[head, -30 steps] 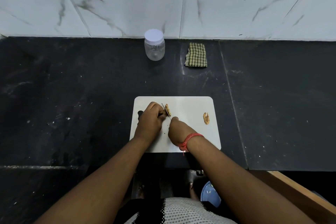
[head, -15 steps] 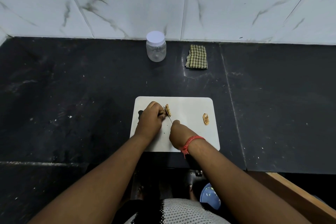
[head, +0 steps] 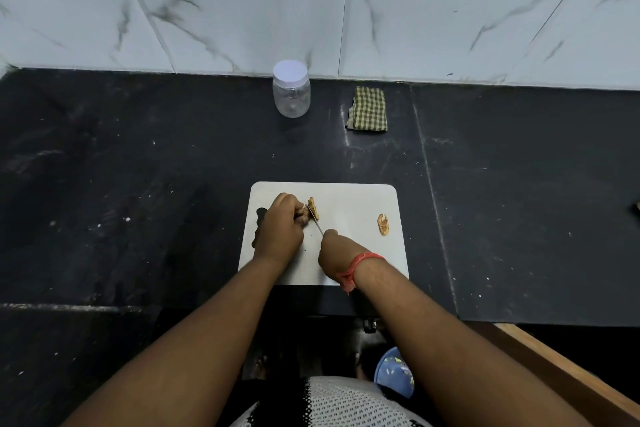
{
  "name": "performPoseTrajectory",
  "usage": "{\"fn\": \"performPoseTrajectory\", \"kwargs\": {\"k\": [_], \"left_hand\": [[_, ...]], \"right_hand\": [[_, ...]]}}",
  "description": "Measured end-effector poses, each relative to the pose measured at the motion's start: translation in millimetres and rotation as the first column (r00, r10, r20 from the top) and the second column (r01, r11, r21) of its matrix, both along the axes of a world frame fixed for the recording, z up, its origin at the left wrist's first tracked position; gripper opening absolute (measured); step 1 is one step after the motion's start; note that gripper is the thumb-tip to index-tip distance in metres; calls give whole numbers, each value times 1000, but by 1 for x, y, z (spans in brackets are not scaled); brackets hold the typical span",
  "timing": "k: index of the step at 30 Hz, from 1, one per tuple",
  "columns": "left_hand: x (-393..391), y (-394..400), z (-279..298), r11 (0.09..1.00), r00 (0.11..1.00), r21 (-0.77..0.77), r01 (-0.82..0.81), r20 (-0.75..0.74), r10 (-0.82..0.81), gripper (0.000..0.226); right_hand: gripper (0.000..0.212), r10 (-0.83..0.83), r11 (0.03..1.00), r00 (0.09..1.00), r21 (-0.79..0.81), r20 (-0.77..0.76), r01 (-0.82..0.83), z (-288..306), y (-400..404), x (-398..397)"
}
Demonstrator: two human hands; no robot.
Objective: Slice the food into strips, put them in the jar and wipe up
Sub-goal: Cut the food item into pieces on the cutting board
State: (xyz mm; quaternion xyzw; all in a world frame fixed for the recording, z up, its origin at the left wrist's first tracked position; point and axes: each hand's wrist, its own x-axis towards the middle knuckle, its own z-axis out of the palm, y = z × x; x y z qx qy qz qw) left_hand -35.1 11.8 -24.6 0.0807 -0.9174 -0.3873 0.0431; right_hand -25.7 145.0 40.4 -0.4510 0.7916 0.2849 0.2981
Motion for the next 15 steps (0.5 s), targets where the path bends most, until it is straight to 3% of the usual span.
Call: {"fn": "performPoseTrajectory", "kwargs": {"k": [3,5,6,7,8,9,11,15], "left_hand": [[0,-2,1,1000,1000,0,18,-1,-18,15],[-2,-5,2,999,999,2,43,3,-43,17],[-2,-7,3,999,999,2,52,3,-52,17],[-2,-8,3,998,998,2,56,0,-56,17],[-2,-9,3,998,998,2,56,-8,-56,17],[-2,-9,4,999,999,-1,53,-14,-53,17],[-2,-8,5,999,999,0,43,-11,-43,16],[-4,-7,3,999,1000,41,-18,23,17,12]], "right_hand": [[36,-23,998,999,57,31,22,7,-3,2],[23,-89,991,980,86,-177,105,14,-5,1],[19,-92,995,950,4,-299,98,18,-1,0],[20,0,998,988,60,-153,9,13,-1,-5],[21,259,959,964,137,-68,-248,7,-3,-7],[21,267,957,964,114,7,-266,6,-3,-6],[18,97,990,993,99,63,-103,14,1,-7],[37,-205,978,977,-18,52,206,-2,5,0]]}}
